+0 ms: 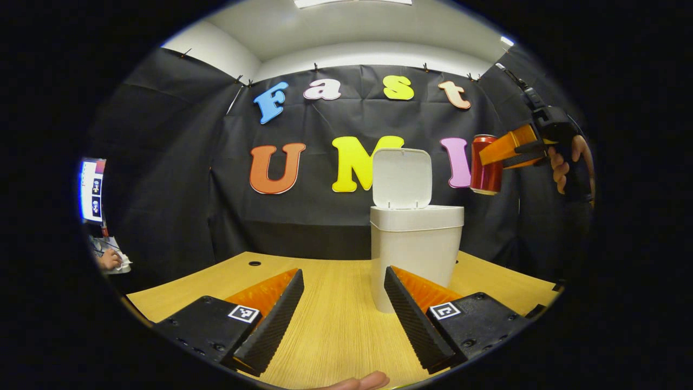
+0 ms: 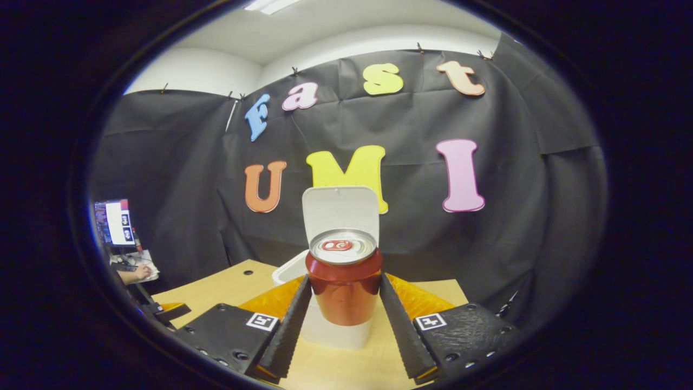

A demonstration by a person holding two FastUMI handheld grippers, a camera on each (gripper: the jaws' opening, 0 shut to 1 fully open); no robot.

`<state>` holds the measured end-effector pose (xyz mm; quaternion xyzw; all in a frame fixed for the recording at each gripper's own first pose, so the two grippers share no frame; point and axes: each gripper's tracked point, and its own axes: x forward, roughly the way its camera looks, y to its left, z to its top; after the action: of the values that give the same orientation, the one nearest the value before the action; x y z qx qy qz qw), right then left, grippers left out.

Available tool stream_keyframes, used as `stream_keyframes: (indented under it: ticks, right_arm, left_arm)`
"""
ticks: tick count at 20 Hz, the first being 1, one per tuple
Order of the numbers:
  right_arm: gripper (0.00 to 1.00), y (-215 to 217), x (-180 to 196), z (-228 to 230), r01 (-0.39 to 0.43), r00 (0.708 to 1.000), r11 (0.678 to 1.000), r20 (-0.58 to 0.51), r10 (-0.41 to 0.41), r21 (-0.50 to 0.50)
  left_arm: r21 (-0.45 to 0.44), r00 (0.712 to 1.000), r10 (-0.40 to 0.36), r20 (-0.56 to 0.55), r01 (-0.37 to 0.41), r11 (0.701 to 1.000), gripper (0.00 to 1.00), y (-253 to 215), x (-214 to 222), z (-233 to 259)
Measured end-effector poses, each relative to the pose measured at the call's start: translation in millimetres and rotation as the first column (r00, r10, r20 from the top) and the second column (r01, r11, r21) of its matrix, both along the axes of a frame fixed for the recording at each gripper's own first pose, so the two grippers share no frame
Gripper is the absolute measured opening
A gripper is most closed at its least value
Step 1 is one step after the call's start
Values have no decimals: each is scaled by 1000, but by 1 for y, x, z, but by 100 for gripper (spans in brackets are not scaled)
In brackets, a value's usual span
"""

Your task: Press the lid of the desktop garbage bin to open it, pick up the crumpled paper on the desktop and throw it into the bin, then pick up the pop can on the desktop and drop it into the bin, and finally close the garbage bin lid.

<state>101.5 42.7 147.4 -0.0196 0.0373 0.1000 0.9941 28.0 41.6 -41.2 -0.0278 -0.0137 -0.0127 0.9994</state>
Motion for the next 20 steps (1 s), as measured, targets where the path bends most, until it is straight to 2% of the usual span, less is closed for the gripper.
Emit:
stream_keyframes:
  ticks: [7, 12, 16, 18, 19, 20]
  right_arm:
    - [76, 61, 53, 26, -82, 996, 993, -33, 85, 82]
    - [75, 88, 108, 3, -21, 995, 997, -100, 29, 80]
    - [71, 74, 142, -12, 88, 990, 995, -112, -84, 38]
    - [69, 65, 152, -17, 136, 983, 989, -130, -127, 57]
    - [63, 65, 155, -20, 137, 982, 988, -139, -126, 74]
    - [62, 66, 156, -22, 139, 981, 987, -147, -126, 84]
  left_arm:
    - [-37, 999, -4, -36, 3, 999, 98, 9, 3, -13]
    - [-24, 999, 9, -36, -10, 1000, 99, 18, 0, -15]
    - [-30, 998, -19, -55, 17, 999, 98, 17, 3, -26]
    - [-42, 997, -20, -77, 16, 999, 98, 17, 5, -34]
    - [-50, 996, -20, -85, 15, 999, 98, 18, 6, -37]
    - [-56, 995, -20, -93, 15, 998, 98, 18, 6, -40]
